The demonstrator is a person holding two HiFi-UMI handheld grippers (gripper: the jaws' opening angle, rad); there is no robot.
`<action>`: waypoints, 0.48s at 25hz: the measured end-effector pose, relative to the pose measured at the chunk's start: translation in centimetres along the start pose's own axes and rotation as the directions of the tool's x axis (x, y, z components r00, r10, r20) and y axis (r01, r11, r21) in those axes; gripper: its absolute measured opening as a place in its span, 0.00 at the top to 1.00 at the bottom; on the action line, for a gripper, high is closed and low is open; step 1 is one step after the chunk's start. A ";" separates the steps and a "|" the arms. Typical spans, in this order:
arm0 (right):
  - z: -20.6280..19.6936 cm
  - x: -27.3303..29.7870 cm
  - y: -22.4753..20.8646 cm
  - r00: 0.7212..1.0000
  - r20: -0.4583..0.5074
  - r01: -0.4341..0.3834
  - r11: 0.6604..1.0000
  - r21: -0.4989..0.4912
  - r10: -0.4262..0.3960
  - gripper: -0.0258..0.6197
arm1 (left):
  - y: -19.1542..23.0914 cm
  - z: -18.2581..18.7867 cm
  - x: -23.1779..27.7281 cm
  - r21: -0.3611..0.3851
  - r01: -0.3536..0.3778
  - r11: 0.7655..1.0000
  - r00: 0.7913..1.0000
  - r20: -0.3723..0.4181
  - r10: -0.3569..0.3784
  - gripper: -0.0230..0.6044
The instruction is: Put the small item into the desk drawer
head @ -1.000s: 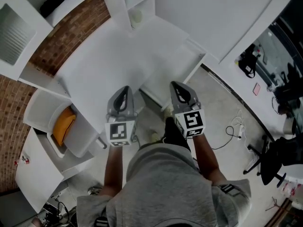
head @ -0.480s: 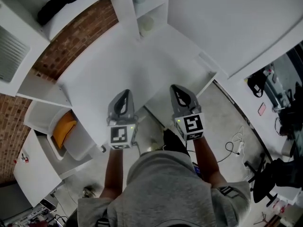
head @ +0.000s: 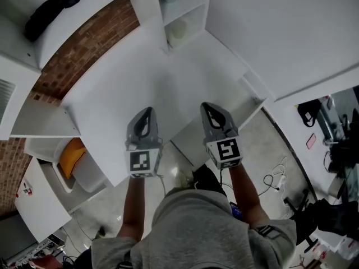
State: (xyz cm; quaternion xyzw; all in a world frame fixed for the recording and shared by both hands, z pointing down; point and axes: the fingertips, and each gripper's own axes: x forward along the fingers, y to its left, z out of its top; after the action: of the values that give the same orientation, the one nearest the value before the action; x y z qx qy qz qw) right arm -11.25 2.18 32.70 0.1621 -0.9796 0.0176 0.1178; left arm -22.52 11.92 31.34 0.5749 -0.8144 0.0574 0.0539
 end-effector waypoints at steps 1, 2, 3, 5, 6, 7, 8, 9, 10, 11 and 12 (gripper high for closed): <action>-0.2 0.9 -0.3 1.000 -0.004 -0.009 1.000 0.011 0.009 0.96 | 0.3 -0.4 0.9 -0.003 -0.004 1.000 1.000 -0.009 0.004 0.94; -0.4 1.7 -0.5 1.000 -0.011 -0.017 1.000 0.022 0.018 0.96 | 0.5 -0.8 1.7 -0.002 -0.005 1.000 1.000 -0.018 0.005 0.94; -0.6 2.6 -0.8 1.000 -0.019 -0.024 0.999 0.029 0.025 0.96 | 0.7 -1.2 2.6 0.000 -0.004 1.000 1.000 -0.027 0.004 0.94; -1.0 4.3 -1.4 0.999 -0.033 -0.036 0.999 0.034 0.037 0.96 | 1.0 -1.9 4.2 0.004 0.001 1.000 0.999 -0.042 0.000 0.94; -1.2 5.1 -1.7 0.998 -0.040 -0.042 0.999 0.034 0.043 0.96 | 1.2 -2.2 5.0 0.003 0.002 1.000 0.999 -0.048 -0.002 0.94; -1.3 6.0 -2.0 0.998 -0.040 -0.044 0.999 0.029 0.045 0.96 | 1.4 -2.6 5.7 0.000 0.003 1.000 0.999 -0.054 -0.003 0.94; -1.5 6.8 -2.3 0.998 -0.035 -0.043 0.999 0.021 0.044 0.96 | 1.7 -3.0 6.4 -0.005 0.002 1.000 0.998 -0.061 -0.003 0.94; -1.8 7.6 -2.7 0.999 -0.032 -0.043 0.999 0.018 0.043 0.96 | 2.0 -3.4 7.0 -0.011 0.000 1.000 0.998 -0.068 -0.001 0.94; -2.0 8.4 -2.9 0.998 -0.032 -0.045 0.999 0.021 0.046 0.96 | 2.3 -3.7 7.7 -0.015 -0.003 1.000 0.997 -0.071 0.002 0.94; -2.3 9.2 -3.2 0.998 -0.034 -0.049 0.999 0.025 0.049 0.96 | 2.6 -4.0 8.4 -0.017 -0.005 1.000 0.997 -0.071 0.004 0.94; -2.6 9.9 -3.5 0.998 -0.037 -0.051 0.998 0.028 0.052 0.96 | 2.9 -4.2 9.1 -0.017 -0.008 1.000 0.998 -0.068 0.007 0.94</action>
State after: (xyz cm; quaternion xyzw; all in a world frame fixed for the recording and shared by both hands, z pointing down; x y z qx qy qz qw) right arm -18.67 -4.08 37.54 0.1378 -0.9807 0.0371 0.1338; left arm -28.18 5.11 36.82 0.5691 -0.8147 0.0701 0.0862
